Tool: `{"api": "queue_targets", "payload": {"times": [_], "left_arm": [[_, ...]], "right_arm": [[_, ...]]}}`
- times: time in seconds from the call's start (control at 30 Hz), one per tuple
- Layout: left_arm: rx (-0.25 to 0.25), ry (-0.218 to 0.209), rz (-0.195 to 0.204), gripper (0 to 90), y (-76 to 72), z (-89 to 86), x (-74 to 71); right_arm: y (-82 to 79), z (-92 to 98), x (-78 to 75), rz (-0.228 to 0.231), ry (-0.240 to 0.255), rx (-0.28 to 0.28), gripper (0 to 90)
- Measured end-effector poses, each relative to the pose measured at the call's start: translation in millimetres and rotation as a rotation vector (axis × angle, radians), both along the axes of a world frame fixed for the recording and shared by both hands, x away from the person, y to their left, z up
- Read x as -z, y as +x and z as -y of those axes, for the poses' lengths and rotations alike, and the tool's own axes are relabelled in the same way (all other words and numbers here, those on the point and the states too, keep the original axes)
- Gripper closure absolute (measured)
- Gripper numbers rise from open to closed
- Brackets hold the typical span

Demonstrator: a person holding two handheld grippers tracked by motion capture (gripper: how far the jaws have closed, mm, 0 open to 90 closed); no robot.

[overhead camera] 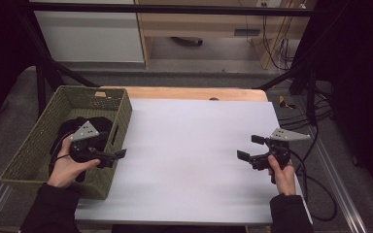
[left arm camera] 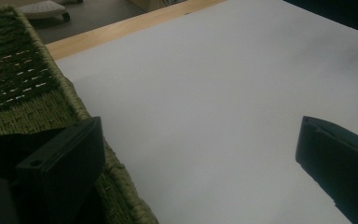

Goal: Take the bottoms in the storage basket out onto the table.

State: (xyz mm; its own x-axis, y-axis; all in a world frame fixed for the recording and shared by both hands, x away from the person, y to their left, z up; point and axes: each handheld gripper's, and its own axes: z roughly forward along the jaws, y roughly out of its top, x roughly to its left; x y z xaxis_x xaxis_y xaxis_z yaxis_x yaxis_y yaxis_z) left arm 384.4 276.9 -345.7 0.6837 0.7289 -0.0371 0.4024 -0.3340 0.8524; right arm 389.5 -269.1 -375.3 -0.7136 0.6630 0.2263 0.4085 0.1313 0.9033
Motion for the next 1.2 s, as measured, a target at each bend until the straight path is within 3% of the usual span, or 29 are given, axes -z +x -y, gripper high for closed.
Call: {"api": "queue_targets", "payload": {"times": [0.7, 1.2], "left_arm": [[-0.006, 0.008, 0.006, 1.5, -1.6, -3.3, -6.0], [-0.027, 0.011, 0.003, 1.6, -2.3, -17.6, -11.6]], "right_arm": [[0.3, -0.3, 0.8, -0.004, -0.002, 0.0, 3.6], [0.6, -0.4, 2.1, -0.01, -0.009, -0.002, 3.6]]}}
